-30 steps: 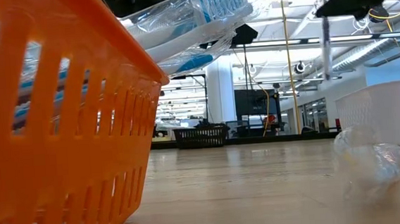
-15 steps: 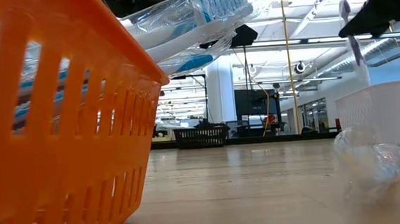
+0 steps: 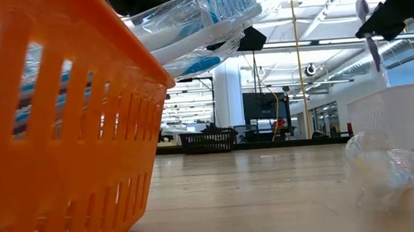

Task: Pick & Place Toothbrushes
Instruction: Put the purple toothbrush into the white bin, then put the orange toothbrush into the transparent black bin

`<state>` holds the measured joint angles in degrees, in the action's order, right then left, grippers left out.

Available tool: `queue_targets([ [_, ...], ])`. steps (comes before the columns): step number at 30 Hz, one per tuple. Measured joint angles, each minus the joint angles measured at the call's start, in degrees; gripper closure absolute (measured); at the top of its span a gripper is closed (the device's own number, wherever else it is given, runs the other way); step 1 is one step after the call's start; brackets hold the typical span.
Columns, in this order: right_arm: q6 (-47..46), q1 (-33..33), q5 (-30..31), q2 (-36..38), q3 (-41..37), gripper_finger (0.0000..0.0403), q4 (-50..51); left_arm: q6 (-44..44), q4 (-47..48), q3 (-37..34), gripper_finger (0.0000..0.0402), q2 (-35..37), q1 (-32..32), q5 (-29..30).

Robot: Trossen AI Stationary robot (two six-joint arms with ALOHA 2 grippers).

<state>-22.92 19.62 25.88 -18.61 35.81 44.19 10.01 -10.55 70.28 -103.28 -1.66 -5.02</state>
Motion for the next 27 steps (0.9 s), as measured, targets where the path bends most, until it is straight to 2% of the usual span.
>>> queue_targets([
  [8,2.5,0.0,-6.4,0.0,-4.5,0.0299,-6.0,0.2,0.1,0.0,0.0245,0.0,0.8,0.0],
  [17,3.3,0.0,-8.3,0.0,-6.5,0.0237,-9.6,0.0,0.1,0.0,0.0245,0.0,0.8,0.0],
  [27,4.2,0.0,-9.6,0.0,-6.5,0.0237,-12.2,-1.2,0.1,0.0,0.0245,0.0,1.2,-0.1],
])
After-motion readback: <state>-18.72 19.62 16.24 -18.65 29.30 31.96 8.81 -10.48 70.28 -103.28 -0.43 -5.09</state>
